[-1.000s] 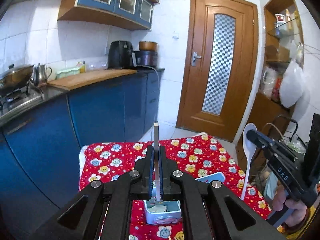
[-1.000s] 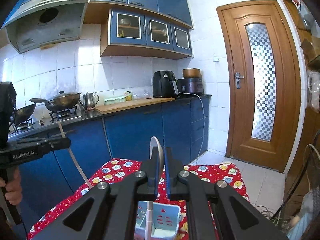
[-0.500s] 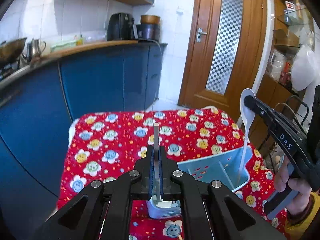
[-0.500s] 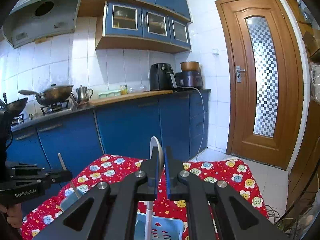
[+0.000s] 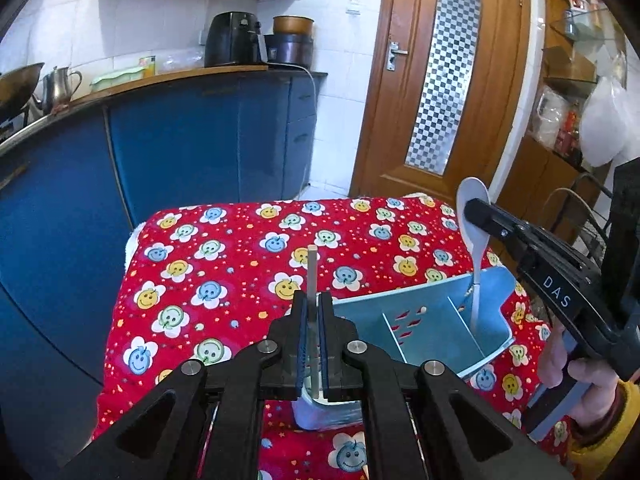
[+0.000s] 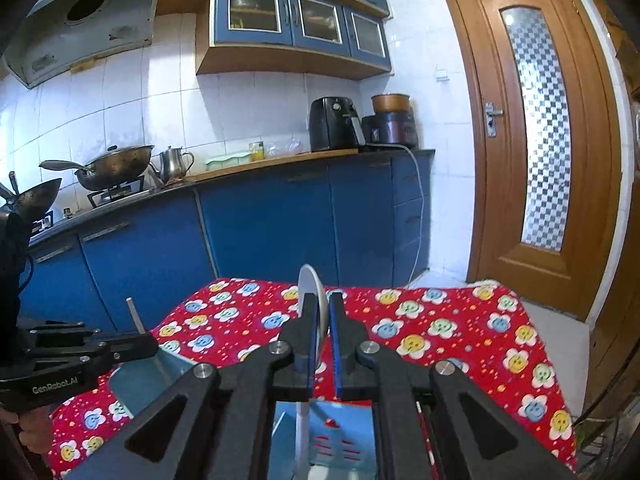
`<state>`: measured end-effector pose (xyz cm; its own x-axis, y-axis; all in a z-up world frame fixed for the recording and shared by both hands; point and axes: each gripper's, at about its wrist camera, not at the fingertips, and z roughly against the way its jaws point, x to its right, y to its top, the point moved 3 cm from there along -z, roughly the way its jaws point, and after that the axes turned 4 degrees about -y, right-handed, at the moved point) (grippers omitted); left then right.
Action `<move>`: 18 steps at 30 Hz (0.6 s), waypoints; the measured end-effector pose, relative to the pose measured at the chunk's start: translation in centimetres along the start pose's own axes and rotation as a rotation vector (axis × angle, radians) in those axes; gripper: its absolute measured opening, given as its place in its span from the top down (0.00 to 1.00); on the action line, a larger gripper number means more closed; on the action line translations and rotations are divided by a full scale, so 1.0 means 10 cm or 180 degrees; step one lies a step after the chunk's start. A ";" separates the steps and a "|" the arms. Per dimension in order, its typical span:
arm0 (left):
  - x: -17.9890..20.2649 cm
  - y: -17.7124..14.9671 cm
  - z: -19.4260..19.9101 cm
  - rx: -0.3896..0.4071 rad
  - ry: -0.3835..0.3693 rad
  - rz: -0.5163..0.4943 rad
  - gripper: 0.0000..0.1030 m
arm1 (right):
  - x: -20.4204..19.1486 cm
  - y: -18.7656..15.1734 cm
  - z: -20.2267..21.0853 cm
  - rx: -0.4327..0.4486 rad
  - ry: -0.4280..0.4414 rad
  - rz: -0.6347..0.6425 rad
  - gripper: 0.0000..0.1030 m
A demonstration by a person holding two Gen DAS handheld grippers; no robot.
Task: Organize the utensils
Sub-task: 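Lower the white spoon into the caddy with the right tool while the left tool inserts the chopstick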
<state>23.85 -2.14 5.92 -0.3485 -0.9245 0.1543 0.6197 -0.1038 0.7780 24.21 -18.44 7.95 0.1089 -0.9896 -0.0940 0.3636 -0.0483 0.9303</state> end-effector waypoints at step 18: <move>0.17 -0.06 0.43 0.0075 -0.0080 -0.0099 0.67 | -0.01 0.09 0.46 0.0008 0.0233 -0.0294 0.79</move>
<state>19.86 -2.07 8.37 -0.3849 -0.9115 0.1447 0.5916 -0.1233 0.7967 20.27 -19.01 10.46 0.1424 -0.9684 -0.2049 0.3729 -0.1393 0.9174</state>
